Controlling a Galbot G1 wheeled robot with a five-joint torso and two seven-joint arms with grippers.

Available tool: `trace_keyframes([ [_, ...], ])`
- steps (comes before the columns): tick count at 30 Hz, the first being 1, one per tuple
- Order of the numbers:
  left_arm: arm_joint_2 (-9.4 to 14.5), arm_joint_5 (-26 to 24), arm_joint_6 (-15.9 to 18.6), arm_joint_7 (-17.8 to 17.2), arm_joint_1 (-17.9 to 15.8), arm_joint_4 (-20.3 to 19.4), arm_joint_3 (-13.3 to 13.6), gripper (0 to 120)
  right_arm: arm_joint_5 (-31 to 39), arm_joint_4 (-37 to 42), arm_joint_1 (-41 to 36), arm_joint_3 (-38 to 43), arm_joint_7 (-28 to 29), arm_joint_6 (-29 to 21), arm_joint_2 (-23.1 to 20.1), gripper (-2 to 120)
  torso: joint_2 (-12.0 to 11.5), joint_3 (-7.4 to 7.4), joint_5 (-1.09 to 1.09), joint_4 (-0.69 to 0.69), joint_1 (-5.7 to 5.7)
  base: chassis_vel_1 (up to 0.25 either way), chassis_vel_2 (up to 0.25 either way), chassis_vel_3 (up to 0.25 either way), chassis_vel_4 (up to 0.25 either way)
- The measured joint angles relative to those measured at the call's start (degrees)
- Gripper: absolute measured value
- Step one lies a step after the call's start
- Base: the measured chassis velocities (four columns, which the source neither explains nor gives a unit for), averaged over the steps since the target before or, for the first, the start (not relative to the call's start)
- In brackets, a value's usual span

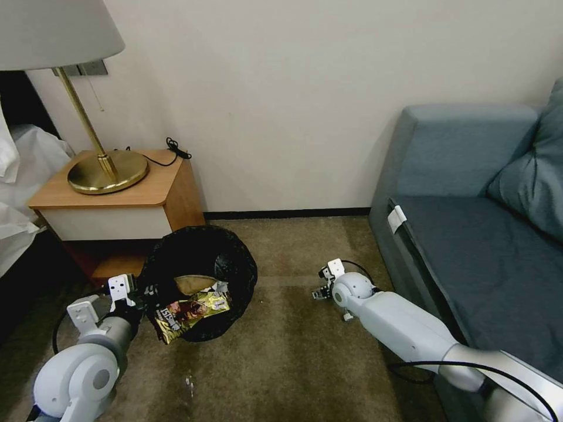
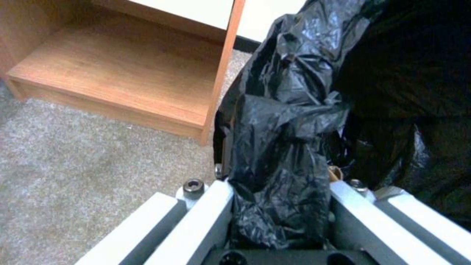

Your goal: Pick up the trash bin, then pick up the garbage on the floor and place it into the trash bin.

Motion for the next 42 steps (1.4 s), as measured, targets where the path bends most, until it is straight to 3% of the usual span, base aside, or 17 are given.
trace_keyframes([
  [42, -0.05, 0.64, -0.43, 0.19, 1.41, -1.97, -0.53, 0, -8.22, -16.74, 0.29, 6.98, -6.23, 4.41, 6.82, 99, 0.00, 0.00, 0.01, 0.00, 0.00, 0.000, 0.000, 0.000, 0.000],
])
